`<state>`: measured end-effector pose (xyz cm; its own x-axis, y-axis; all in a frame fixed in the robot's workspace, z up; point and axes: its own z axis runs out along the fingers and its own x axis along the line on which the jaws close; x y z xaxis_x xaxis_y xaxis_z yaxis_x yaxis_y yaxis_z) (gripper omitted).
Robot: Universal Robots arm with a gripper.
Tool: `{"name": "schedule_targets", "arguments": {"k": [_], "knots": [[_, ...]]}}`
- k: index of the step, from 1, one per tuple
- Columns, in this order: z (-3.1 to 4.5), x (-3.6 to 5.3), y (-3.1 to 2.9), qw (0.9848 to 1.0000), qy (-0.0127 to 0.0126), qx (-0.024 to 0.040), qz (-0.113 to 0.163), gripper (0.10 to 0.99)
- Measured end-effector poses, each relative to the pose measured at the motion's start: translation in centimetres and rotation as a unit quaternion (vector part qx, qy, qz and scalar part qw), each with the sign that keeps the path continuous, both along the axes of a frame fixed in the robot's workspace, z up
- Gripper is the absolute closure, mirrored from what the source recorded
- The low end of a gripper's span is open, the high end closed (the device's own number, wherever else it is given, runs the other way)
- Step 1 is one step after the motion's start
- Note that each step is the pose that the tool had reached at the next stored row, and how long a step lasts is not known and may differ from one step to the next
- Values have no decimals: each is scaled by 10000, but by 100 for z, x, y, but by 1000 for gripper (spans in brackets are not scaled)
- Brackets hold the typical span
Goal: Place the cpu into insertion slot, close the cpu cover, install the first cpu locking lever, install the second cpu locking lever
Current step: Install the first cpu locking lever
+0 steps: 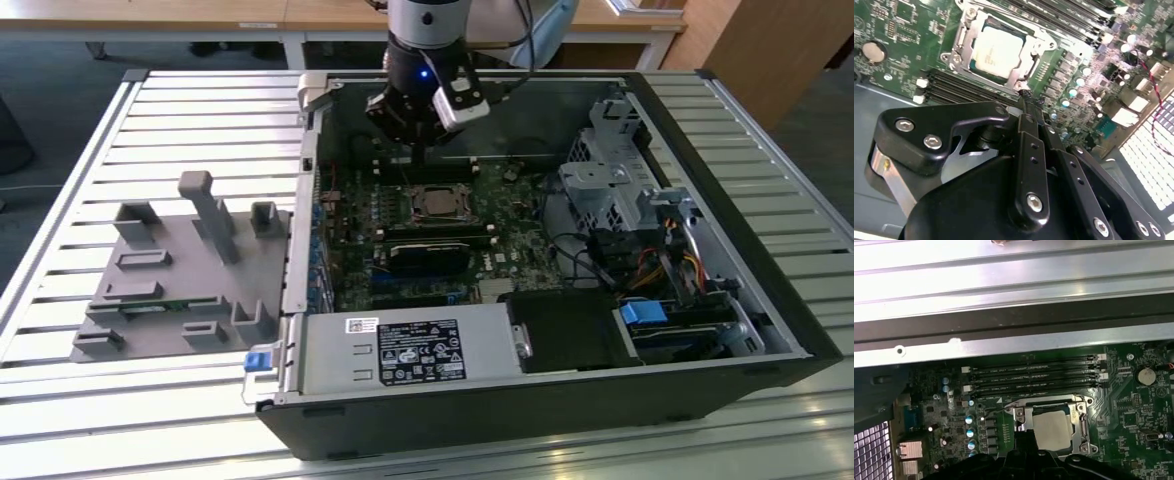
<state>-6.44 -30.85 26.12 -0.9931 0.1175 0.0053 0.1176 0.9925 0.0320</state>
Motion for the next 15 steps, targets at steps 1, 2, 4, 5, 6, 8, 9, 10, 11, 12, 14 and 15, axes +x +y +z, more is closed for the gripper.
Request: {"name": "schedule_targets", "arguments": {"k": [1,2,4,5,6,8,9,10,11,12,14,15], "knots": [[0,-15,0,10000,-1,0,0,980],[0,-30,0,10000,-2,0,0,980],[0,-68,0,10000,-6,0,0,980],[-1,-89,0,10000,-10,0,0,980],[-1,-112,0,10000,-13,0,1,980],[-1,-157,0,10000,-20,0,1,980],[-2,-178,0,10000,-23,0,1,980],[-2,-199,0,10000,-27,0,1,980],[-3,-219,0,10000,-30,0,1,980],[-4,-235,0,10000,-32,0,1,980],[-5,-267,0,10000,-37,0,1,980],[-7,-283,0,10000,-39,0,1,980]]}}
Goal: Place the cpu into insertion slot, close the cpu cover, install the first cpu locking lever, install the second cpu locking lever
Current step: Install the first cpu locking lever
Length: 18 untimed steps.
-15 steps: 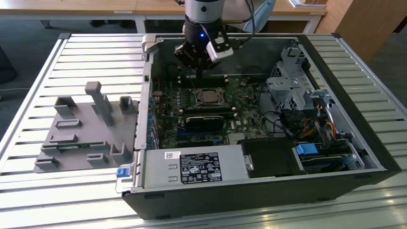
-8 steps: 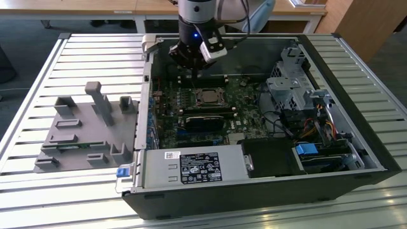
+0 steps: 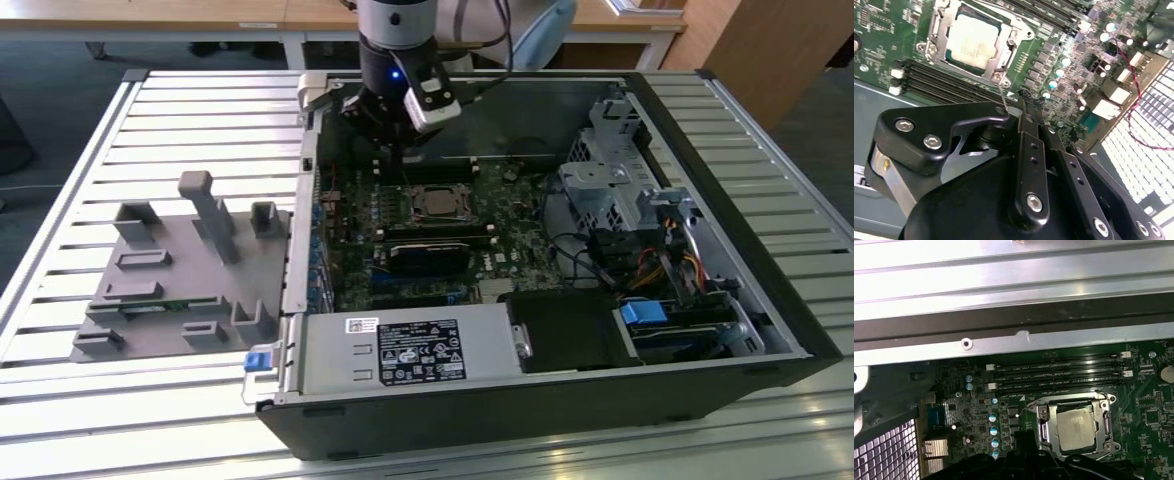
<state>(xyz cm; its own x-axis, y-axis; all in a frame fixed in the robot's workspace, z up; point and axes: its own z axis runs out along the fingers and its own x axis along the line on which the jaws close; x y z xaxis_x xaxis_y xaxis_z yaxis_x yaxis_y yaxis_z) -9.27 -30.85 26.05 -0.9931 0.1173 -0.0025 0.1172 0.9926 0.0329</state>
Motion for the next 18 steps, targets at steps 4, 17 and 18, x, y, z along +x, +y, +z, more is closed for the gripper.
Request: {"name": "schedule_targets", "arguments": {"k": [4,17,18], "knots": [[-10,-52,2,10000,-6,1,2,980],[-56,-118,169,9999,-7,0,103,980],[-56,-118,176,9999,-7,0,108,980]]}}
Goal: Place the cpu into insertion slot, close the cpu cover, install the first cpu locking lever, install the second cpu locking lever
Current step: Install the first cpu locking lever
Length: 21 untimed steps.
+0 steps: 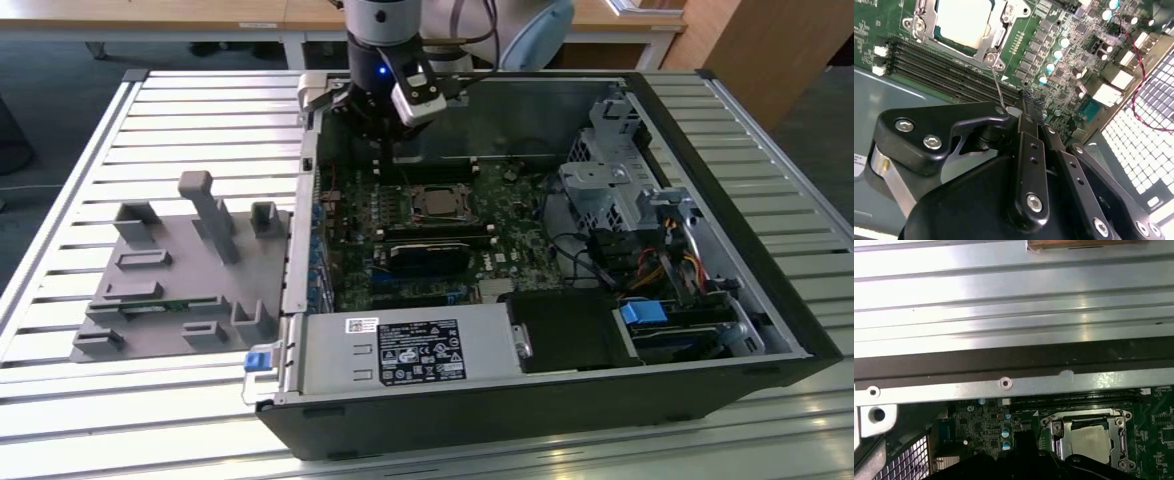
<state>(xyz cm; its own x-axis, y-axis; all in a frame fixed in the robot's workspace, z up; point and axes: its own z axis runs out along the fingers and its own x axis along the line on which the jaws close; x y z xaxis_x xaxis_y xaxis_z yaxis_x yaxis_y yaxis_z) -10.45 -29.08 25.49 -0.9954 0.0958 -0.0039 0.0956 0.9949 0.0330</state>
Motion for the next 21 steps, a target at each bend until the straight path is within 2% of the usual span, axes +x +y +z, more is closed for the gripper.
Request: {"name": "schedule_targets", "arguments": {"k": [5,17,21], "knots": [[-2,39,3,10000,0,1,17,980],[-16,322,3,10000,0,0,26,980],[-19,378,3,10000,0,0,26,980]]}}
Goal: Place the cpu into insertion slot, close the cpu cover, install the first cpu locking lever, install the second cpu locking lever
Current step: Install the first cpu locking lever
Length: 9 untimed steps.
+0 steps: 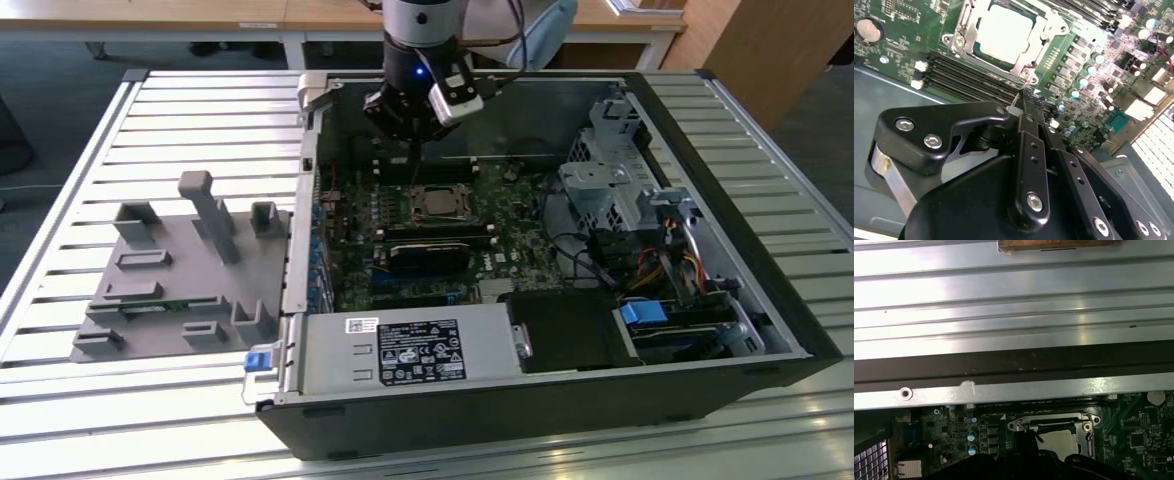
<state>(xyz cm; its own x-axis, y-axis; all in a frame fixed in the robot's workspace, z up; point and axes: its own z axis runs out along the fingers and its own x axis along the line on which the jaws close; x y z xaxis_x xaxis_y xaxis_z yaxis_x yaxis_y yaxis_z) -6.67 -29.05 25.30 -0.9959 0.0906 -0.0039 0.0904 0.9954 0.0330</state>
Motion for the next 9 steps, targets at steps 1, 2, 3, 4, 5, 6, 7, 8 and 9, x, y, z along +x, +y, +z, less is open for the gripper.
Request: {"name": "schedule_targets", "arguments": {"k": [1,2,3,4,5,6,7,8,9], "knots": [[-1,10,0,10000,0,0,0,980],[-2,20,0,10000,0,0,0,980],[-3,26,0,10000,0,1,0,980],[-5,30,0,10000,-1,1,0,980],[-6,34,0,10000,0,1,0,980],[-8,38,0,10000,0,0,0,980],[-11,44,0,10000,0,0,0,980],[-14,51,0,10000,0,0,0,980],[-17,58,0,10000,1,-1,0,980]]}}
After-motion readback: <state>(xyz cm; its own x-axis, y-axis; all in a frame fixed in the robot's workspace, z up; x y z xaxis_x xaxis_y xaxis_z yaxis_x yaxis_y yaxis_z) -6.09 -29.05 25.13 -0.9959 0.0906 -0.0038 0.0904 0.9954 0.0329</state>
